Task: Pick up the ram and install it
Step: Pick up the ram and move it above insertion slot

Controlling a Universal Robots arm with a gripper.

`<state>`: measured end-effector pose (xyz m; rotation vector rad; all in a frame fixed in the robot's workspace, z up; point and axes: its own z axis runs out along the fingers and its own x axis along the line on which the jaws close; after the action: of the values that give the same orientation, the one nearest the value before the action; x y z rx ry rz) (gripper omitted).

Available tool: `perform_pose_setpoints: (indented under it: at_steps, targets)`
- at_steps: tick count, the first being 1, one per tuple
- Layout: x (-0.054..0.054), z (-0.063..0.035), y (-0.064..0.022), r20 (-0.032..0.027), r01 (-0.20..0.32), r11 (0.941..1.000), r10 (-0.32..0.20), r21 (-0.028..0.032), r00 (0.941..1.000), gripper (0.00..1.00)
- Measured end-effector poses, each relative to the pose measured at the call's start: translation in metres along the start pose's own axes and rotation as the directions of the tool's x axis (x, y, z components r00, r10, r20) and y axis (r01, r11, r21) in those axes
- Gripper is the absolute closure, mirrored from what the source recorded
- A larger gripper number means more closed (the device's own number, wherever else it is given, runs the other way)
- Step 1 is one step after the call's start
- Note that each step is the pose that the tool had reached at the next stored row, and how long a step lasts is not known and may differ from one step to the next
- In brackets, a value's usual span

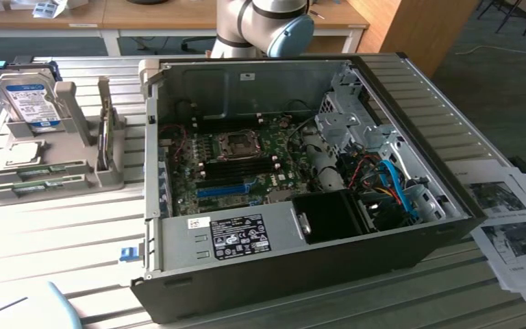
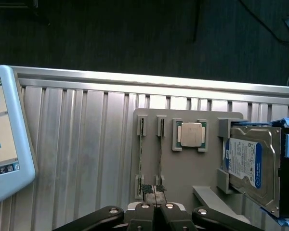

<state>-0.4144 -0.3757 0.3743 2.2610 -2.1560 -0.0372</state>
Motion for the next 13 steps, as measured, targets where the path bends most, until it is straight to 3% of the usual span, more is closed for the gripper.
perform_pose_setpoints:
  at_steps: [13]
  targets:
    - [0.000,0.0222,-0.0007,0.0000,0.000,1.0000,0.000,0.0001,1.0000,0.91]
